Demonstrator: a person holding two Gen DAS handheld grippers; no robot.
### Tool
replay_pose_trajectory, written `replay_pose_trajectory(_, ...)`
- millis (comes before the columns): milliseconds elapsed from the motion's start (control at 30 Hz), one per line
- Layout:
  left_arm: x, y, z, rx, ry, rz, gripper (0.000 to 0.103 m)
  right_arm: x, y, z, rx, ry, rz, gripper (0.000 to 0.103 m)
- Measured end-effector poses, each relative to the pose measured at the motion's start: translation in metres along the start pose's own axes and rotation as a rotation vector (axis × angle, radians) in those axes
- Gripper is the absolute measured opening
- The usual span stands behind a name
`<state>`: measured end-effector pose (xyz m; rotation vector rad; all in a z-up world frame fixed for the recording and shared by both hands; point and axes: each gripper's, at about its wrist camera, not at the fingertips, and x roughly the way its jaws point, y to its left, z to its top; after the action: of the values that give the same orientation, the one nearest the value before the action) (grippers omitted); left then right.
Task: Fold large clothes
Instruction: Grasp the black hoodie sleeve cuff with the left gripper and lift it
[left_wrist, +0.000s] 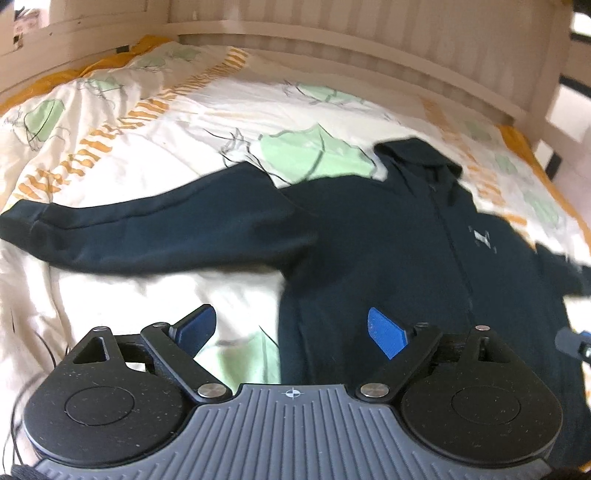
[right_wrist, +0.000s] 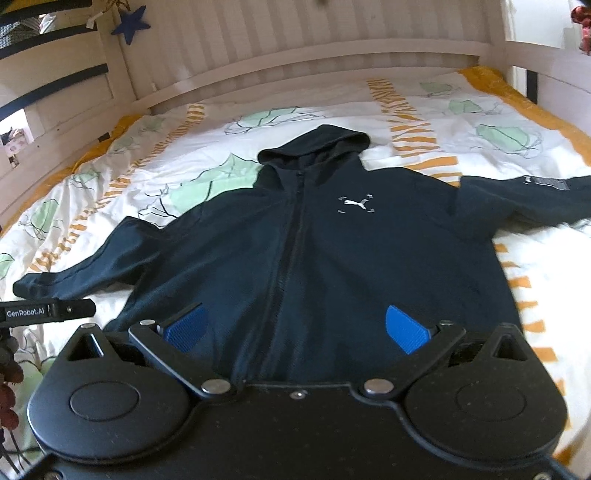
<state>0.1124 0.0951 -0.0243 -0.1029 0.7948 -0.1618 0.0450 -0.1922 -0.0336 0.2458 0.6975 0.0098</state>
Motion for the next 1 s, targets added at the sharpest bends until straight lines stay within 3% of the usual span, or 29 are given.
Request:
replay_pose_trajectory(133, 0.007, 0.028, 0.011, -0.070, -0.010, -0.021, 0.097, 0.013, 0.009, 0.008, -0.015, 0.009, 0.019, 0.102)
replay_pose_trajectory(500, 0.031, 0.103, 0.037, -0.172, 0.006, 0.110, 0.097, 0.038, 0.032, 0.013, -0.034, 0.055, 0.066, 0.102)
replay_pose_trajectory(767, 0.043, 0.158, 0.046, -0.302, 0.022, 0.173, 0.097, 0.047, 0.042, 0.015, -0.051, 0.076, 0.077, 0.102)
replay_pose_trajectory(1000, 0.073, 0.193, 0.036, -0.463, 0.120, 0.156, 0.097, 0.052, 0.048, 0.011, -0.054, 0.093, 0.094, 0.102)
